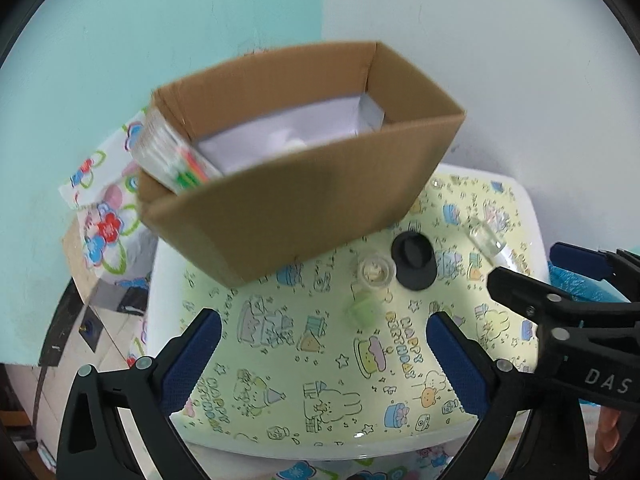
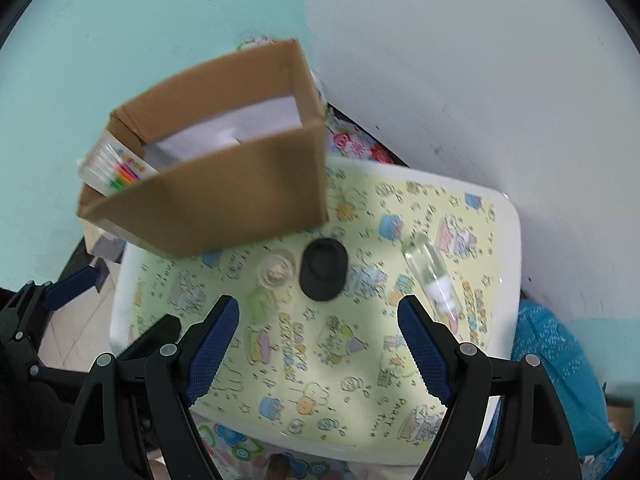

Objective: Organize objects
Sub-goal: 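Withdraw both tools from the box back over the table, then move the left tool to the green-filled clear container while the right tool approaches the spray bottle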

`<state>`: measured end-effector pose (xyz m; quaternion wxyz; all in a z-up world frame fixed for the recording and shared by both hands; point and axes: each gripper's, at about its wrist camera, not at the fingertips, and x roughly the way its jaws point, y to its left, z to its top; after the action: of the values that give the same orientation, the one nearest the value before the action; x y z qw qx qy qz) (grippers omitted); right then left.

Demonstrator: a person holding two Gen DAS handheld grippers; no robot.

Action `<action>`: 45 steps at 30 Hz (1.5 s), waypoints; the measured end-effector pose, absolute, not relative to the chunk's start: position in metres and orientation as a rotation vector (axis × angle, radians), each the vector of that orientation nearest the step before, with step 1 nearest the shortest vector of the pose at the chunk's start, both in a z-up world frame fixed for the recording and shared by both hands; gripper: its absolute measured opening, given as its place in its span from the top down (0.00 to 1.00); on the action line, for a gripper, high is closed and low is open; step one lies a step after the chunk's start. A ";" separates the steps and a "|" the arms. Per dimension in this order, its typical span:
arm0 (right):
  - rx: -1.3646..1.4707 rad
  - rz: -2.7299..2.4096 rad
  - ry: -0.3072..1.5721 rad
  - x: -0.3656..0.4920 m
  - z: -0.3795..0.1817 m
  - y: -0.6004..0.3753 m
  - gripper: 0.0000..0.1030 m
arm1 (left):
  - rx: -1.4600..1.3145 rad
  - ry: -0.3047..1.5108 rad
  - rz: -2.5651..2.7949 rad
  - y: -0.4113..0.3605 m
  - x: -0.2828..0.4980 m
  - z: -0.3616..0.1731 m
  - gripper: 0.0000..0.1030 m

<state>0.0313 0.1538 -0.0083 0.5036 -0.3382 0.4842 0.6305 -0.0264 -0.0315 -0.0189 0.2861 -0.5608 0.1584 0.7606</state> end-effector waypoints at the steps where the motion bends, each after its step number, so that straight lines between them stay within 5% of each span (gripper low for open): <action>1: -0.818 1.518 1.174 0.033 -0.012 0.152 0.19 | -1.513 0.420 2.024 -0.031 -0.025 -0.026 0.00; 21: -0.697 1.429 1.354 0.066 -0.113 0.131 0.19 | -1.406 0.412 2.005 -0.012 0.000 -0.102 0.00; 32: -0.803 1.427 1.220 0.069 -0.145 0.123 0.19 | -1.375 0.563 2.032 0.008 0.002 -0.142 0.00; 45: -0.822 1.419 1.111 0.076 -0.165 0.123 0.19 | -1.428 0.517 2.012 0.015 -0.010 -0.154 0.06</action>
<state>0.0755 0.1228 -0.1647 0.5482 -0.3471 0.4692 0.5991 -0.0101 0.0149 -0.1535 0.3053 -0.5394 0.1953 0.7601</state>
